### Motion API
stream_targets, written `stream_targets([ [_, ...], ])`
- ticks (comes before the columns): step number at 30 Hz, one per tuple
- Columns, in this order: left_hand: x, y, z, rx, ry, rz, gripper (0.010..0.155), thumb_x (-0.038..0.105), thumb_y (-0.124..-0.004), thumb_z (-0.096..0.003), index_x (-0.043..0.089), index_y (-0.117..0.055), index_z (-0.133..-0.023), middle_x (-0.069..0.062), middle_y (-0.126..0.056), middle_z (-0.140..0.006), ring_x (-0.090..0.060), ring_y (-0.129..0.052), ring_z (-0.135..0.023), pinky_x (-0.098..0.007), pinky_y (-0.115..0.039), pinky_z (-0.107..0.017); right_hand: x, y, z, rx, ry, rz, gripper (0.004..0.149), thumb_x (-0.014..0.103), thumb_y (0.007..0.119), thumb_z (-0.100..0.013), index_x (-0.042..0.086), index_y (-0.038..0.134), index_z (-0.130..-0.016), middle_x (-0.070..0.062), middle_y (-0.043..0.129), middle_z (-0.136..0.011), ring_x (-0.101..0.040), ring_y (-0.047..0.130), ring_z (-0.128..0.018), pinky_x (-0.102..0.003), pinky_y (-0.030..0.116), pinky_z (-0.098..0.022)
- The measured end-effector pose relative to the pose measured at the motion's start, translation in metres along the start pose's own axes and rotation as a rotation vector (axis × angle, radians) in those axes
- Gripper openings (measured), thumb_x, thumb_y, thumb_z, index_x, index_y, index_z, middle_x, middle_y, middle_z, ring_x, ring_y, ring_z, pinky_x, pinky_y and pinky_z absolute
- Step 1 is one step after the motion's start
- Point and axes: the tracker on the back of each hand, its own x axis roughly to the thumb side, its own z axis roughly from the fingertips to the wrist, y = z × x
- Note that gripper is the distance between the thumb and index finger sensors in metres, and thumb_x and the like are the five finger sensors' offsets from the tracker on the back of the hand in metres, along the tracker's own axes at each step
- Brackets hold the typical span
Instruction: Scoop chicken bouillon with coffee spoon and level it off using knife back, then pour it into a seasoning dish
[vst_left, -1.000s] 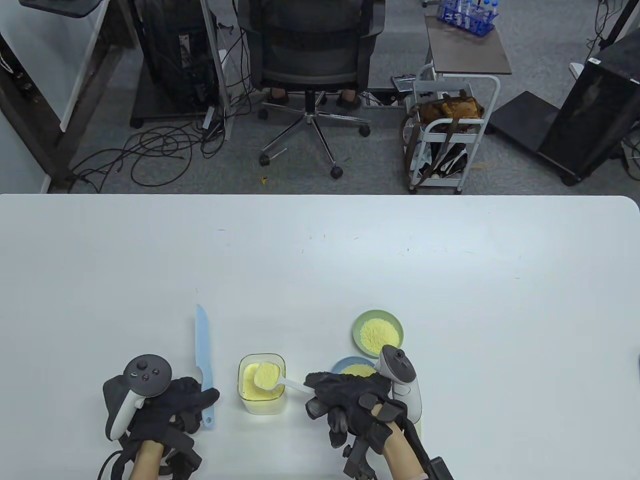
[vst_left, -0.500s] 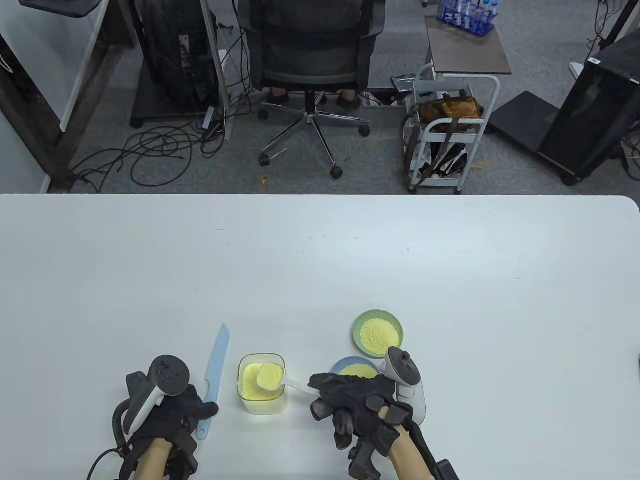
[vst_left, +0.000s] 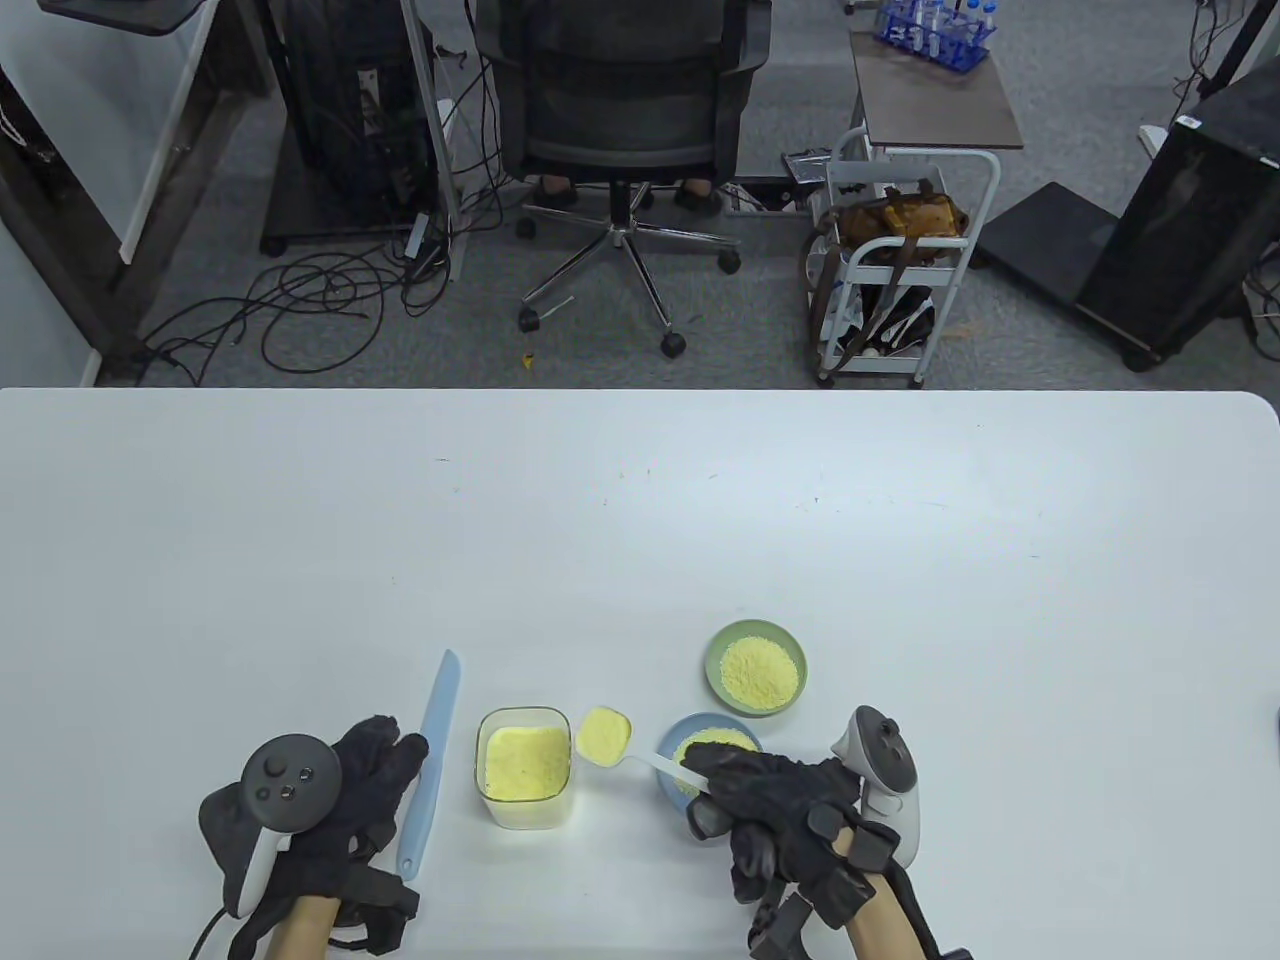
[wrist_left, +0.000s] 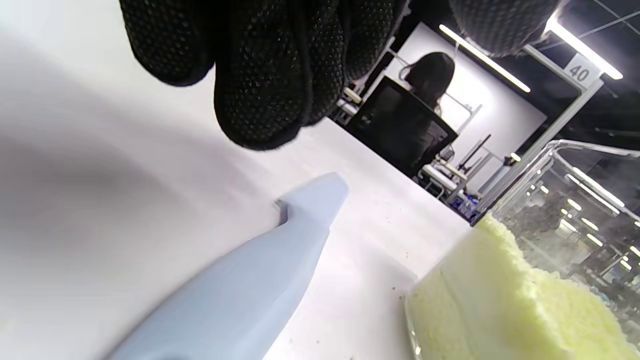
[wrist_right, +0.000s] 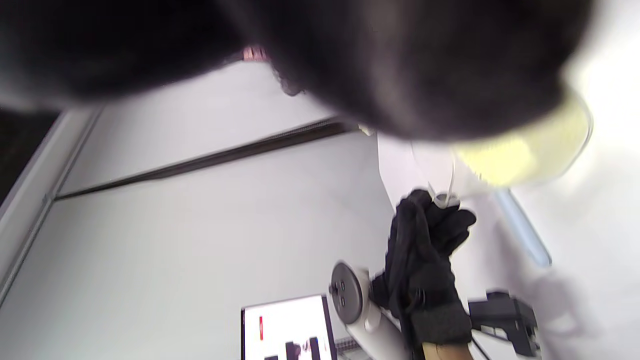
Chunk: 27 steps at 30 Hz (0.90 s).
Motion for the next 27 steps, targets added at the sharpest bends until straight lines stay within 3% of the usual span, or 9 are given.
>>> stream_targets([
  [4,-0.005,-0.011,-0.004,-0.102,0.027,-0.007,0.087,0.066,-0.064,-0.0440,0.011,-0.044,-0.108,-0.023,-0.063,-0.108,-0.037,-0.079,-0.094,-0.059,-0.060,-0.067,-0.005,-0.030,0.021,-0.170,0.017,-0.015,0.042,0.012,0.069,-0.044,-0.013,0.056,-0.075,-0.032,0.081,-0.041,0.005,0.092,-0.003,-0.022,0.088,0.005],
  [8,-0.010,-0.016,-0.006,-0.169,0.041,0.019,0.094,0.072,-0.055,-0.0441,0.013,-0.024,-0.111,-0.025,-0.036,-0.116,-0.042,-0.054,-0.108,-0.065,-0.050,-0.071,-0.016,-0.054,0.034,-0.196,0.068,0.001,0.042,0.013,0.068,-0.045,-0.011,0.054,-0.077,-0.031,0.080,-0.044,0.004,0.092,-0.006,-0.022,0.088,0.003],
  [13,-0.010,-0.016,-0.007,-0.165,0.033,0.026,0.094,0.073,-0.051,-0.0444,0.015,-0.020,-0.111,-0.025,-0.031,-0.117,-0.044,-0.049,-0.110,-0.068,-0.046,-0.071,-0.029,-0.070,0.047,-0.185,0.164,0.110,0.043,0.016,0.065,-0.049,-0.007,0.049,-0.082,-0.029,0.075,-0.052,0.004,0.091,-0.014,-0.021,0.087,-0.005],
  [16,-0.010,-0.018,-0.008,-0.171,0.036,0.027,0.094,0.073,-0.051,-0.0445,0.014,-0.021,-0.111,-0.026,-0.032,-0.117,-0.044,-0.049,-0.110,-0.068,-0.046,-0.071,-0.031,-0.073,0.049,-0.213,0.153,0.105,0.044,0.016,0.065,-0.048,-0.006,0.048,-0.083,-0.030,0.072,-0.054,0.002,0.090,-0.017,-0.022,0.086,-0.006],
  [27,-0.010,-0.018,-0.008,-0.168,0.030,0.035,0.093,0.073,-0.051,-0.0447,0.014,-0.022,-0.111,-0.025,-0.034,-0.117,-0.043,-0.050,-0.110,-0.068,-0.045,-0.071,-0.024,-0.071,0.050,-0.223,0.167,0.213,0.044,0.014,0.068,-0.045,-0.003,0.053,-0.083,-0.033,0.063,-0.061,-0.003,0.088,-0.021,-0.027,0.083,-0.011],
])
